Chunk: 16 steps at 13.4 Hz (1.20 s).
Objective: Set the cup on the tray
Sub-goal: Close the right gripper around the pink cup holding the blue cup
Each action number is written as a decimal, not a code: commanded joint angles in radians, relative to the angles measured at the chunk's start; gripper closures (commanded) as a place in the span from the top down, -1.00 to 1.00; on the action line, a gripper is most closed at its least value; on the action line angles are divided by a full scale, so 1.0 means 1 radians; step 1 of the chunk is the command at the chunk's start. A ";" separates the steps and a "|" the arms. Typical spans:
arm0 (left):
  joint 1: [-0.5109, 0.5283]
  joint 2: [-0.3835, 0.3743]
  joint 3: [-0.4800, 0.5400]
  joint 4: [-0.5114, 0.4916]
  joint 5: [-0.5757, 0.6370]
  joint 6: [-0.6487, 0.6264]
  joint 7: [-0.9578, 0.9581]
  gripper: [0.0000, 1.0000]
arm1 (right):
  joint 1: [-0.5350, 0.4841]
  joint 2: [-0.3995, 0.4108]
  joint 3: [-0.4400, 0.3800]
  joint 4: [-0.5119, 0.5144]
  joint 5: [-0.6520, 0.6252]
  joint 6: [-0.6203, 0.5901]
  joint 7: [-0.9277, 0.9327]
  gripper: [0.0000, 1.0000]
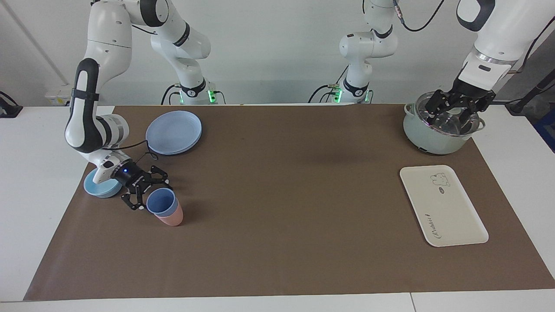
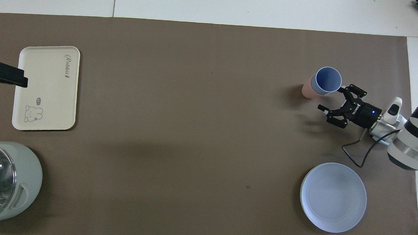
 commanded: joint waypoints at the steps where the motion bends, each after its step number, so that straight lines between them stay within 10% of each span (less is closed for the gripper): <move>1: -0.013 -0.024 0.003 -0.034 0.007 0.026 -0.114 1.00 | 0.025 -0.004 0.003 -0.015 0.074 0.040 -0.051 1.00; 16: -0.011 -0.025 0.003 -0.043 -0.005 0.040 -0.009 1.00 | 0.079 0.018 0.007 0.034 0.136 0.129 -0.062 1.00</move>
